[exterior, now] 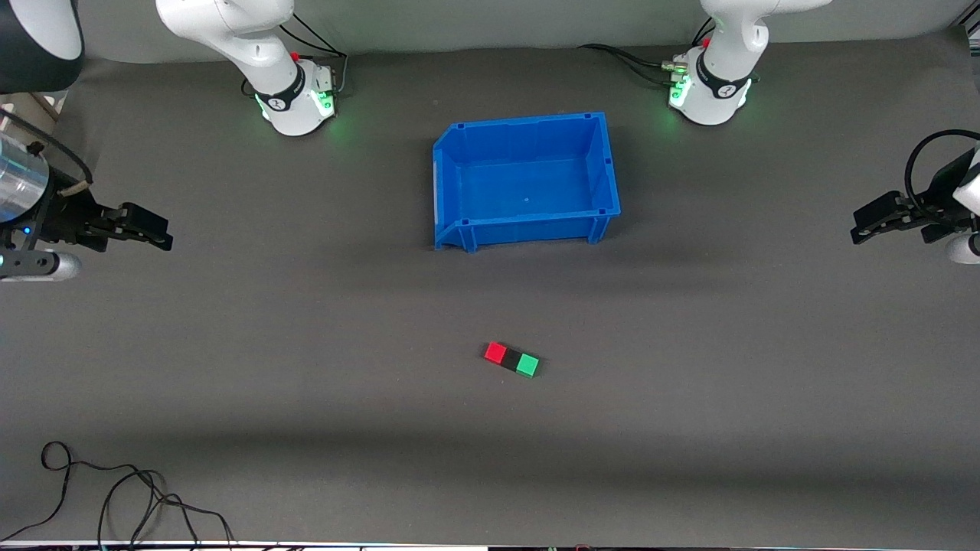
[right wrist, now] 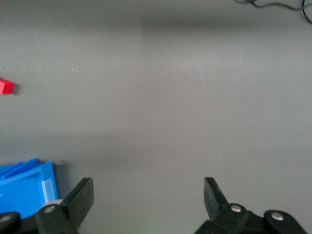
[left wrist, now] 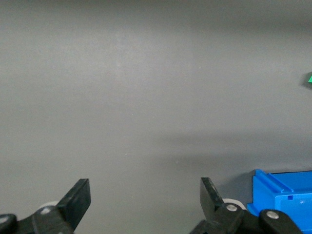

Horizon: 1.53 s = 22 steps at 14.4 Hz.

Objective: Attach green and red cubes to black cube

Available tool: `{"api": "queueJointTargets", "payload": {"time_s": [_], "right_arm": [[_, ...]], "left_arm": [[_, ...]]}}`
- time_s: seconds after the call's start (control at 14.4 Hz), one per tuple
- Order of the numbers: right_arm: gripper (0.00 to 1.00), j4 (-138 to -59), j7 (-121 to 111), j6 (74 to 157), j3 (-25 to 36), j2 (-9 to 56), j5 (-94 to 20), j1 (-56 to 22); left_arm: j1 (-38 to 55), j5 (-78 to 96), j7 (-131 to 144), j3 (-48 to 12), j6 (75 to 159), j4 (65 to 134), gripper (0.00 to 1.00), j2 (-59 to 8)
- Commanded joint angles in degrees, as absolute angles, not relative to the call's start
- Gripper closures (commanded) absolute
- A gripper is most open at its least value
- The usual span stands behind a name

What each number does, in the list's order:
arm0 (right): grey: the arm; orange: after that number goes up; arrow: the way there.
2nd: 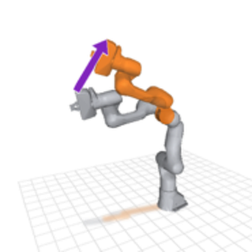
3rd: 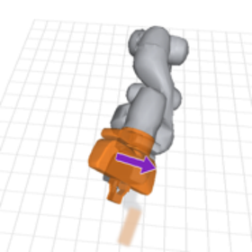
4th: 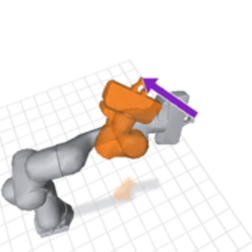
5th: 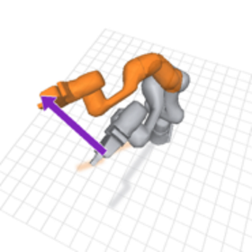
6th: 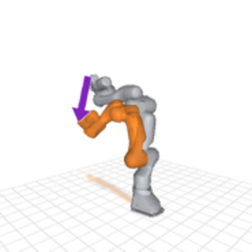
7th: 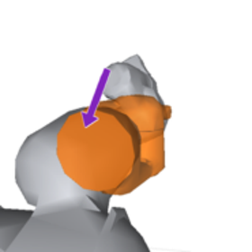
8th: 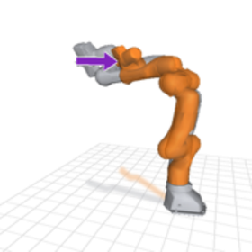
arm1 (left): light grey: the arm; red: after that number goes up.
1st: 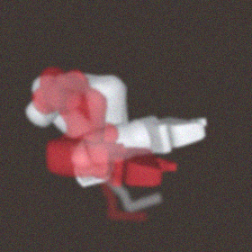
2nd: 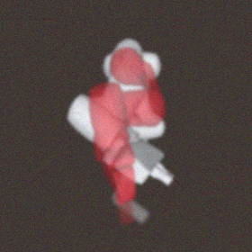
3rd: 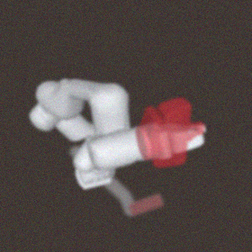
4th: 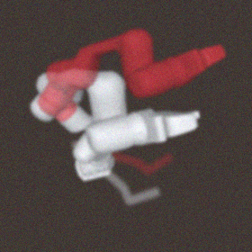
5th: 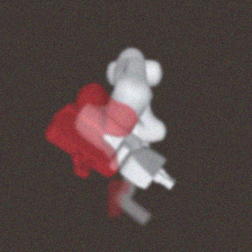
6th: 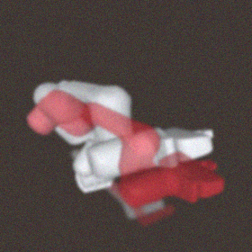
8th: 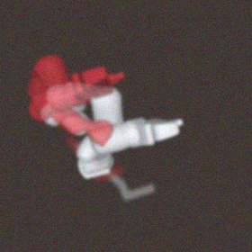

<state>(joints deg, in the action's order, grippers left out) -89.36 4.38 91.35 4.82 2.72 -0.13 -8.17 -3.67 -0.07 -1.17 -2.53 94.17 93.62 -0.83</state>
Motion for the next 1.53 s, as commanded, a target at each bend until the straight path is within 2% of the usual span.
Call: {"api": "queueJointTargets", "payload": {"time_s": [0.0,0.14,0.56,1.46], "right_arm": [[0.01,-98.6,3.5,97.6,4.7,-3.0,1.1,-8.2],[0.01,-95.0,3.8,97.0,4.5,-1.6,1.3,-8.2],[0.02,-91.9,3.8,93.4,3.4,-0.2,3.3,-7.9],[0.01,-93.9,6.7,92.4,3.1,-1.1,-1.1,-7.7]], "left_arm": [[-3.2,-1.2,-0.7,-2.6,93.6,94.9,0.0,0.4],[-3.0,-1.1,-0.6,-2.8,94.5,95.2,0.0,0.4],[-3.6,0.3,-0.4,-2.6,95.4,96.1,0.0,-0.4],[-2.0,0.3,2.3,-2.9,94.5,95.4,0.0,-0.4]]}}
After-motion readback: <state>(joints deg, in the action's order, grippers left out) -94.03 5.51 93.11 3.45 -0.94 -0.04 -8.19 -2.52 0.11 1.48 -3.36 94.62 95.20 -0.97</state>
